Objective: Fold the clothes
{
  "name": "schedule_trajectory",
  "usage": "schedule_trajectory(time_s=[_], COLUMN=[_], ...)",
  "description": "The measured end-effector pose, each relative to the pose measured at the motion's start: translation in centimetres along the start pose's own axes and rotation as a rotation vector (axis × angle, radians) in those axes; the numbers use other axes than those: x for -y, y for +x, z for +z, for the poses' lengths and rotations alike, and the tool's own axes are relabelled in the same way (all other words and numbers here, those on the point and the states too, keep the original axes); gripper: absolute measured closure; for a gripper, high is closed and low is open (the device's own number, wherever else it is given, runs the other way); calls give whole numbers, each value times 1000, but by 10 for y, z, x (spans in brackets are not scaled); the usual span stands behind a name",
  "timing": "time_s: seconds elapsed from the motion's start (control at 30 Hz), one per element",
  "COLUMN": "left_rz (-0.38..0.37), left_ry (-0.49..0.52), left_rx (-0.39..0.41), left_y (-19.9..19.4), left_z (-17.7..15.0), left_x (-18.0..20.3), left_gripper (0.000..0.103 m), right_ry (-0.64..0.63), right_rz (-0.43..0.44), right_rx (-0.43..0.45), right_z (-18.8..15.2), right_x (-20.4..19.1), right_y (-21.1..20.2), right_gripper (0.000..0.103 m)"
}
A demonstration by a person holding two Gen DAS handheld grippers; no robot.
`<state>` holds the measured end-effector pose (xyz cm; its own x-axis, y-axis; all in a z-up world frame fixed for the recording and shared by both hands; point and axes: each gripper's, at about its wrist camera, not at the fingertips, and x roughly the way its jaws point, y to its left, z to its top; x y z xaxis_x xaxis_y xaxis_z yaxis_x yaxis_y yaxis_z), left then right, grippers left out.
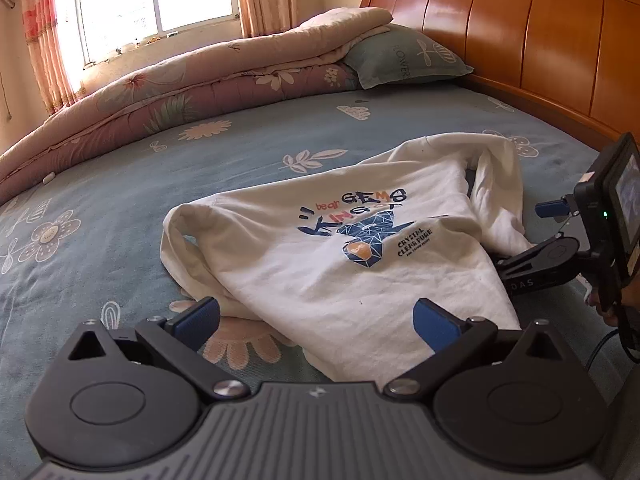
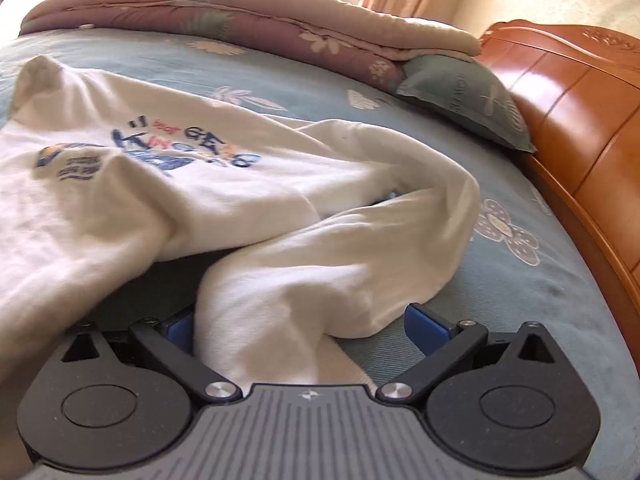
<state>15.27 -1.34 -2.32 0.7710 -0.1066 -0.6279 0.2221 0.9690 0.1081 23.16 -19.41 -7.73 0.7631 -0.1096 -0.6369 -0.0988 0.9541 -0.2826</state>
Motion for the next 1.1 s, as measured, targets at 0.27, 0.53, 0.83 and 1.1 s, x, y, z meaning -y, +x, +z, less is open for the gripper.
schedule_trajectory(time_s=[0.27,0.53,0.83,1.1], left_rz=[-17,-43,-49,-48], left_ry=[-21,-12,15,27], left_rx=[-21,-21,-17,-26], left_y=[9,11,11,12], left_z=[-5,-3,2,0], left_x=[0,8,18,18], left_gripper=[1,1,1,1], right_ry=[198,370,202,198], right_rz=[-257,-332,-203,-397], right_rx=[-34,-81,-56,-101], right_z=[-18,-47,-35,-36], right_x=[111,176,120,156], right_y=[-3,-15,5,19], right_gripper=[0,0,0,0])
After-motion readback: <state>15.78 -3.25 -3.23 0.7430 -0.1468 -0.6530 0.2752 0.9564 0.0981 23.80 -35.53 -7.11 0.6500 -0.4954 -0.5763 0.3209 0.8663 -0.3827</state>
